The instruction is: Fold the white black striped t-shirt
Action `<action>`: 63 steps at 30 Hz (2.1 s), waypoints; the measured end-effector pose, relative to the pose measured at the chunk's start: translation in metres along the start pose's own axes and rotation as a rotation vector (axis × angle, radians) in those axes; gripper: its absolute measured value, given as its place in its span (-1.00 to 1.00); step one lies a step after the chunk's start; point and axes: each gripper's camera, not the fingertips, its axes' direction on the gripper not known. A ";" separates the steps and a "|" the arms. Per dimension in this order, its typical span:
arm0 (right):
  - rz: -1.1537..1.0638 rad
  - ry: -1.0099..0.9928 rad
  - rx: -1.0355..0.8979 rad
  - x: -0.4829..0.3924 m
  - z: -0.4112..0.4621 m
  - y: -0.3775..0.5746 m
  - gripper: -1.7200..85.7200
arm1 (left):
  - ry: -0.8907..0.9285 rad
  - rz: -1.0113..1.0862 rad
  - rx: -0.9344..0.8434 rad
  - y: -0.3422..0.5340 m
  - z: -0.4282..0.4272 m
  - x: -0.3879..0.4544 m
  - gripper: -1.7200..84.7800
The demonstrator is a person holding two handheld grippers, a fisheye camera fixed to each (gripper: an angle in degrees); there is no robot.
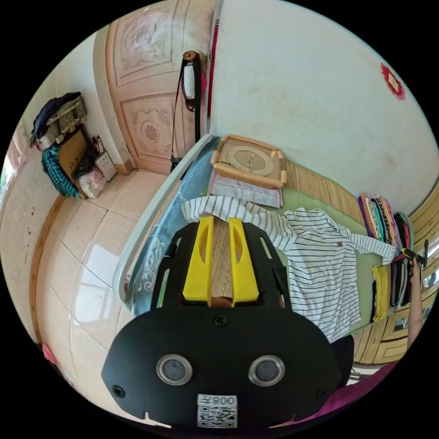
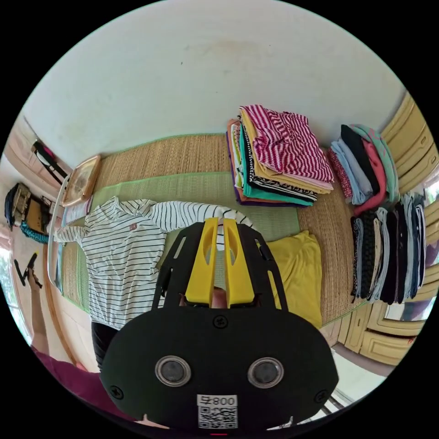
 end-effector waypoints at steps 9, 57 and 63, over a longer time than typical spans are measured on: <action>-0.142 -0.228 -0.288 -0.051 0.133 0.216 -0.79 | 0.361 0.118 -0.502 0.214 0.099 0.080 -0.79; 0.029 -0.558 -0.219 0.122 0.050 0.320 -0.94 | 0.484 0.022 -0.641 0.375 -0.010 0.055 -0.92; -0.094 -0.707 -0.026 0.124 -0.047 0.240 -0.93 | 0.612 0.245 -0.492 0.303 -0.115 0.045 -0.93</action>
